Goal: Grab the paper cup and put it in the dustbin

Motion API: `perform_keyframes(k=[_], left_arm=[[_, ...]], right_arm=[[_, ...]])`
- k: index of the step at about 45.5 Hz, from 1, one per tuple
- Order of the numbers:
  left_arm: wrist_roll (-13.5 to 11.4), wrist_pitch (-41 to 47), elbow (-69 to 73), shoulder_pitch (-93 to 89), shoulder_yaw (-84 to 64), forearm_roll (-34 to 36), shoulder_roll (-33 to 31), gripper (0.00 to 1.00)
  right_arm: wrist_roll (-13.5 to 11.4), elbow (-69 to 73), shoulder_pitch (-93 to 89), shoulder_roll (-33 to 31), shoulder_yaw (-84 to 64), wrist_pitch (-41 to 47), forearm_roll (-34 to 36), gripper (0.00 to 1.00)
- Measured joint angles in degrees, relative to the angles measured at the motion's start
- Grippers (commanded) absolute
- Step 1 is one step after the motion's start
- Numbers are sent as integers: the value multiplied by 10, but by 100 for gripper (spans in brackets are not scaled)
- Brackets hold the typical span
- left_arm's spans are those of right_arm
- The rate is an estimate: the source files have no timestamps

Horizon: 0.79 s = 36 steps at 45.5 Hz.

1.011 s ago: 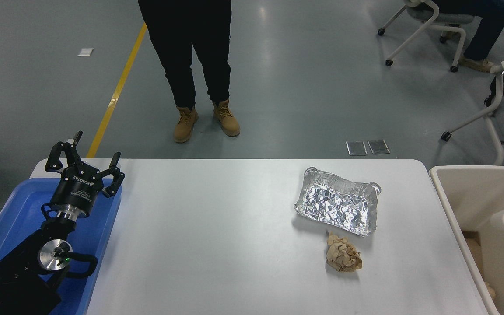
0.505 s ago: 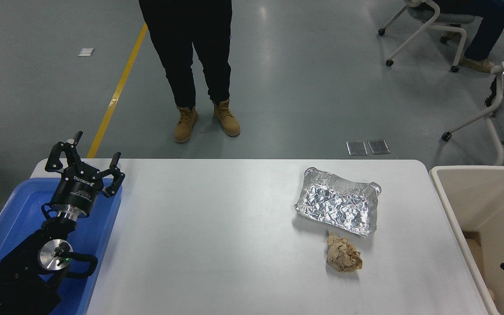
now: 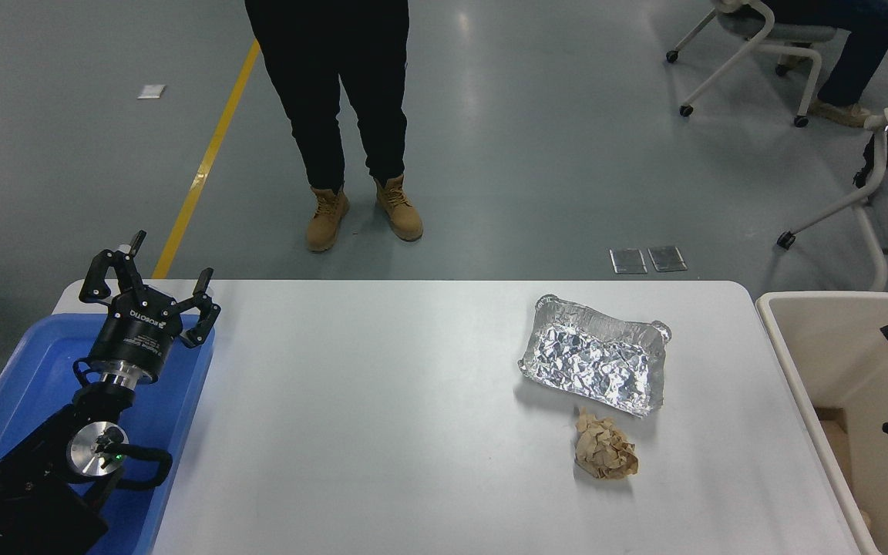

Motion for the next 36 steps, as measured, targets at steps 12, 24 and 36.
perform_keyframes(k=[12,24,36], left_arm=[[0,0,0,0,0,0,0,98],[1,0,0,0,0,0,0,98],[1,0,0,0,0,0,0,98]], right_arm=[[0,48,51,4,-45,1,0,100],[0,95,91,11,-61,2,-2,100],[-1,202,186,3,-91,2,-39,100]])
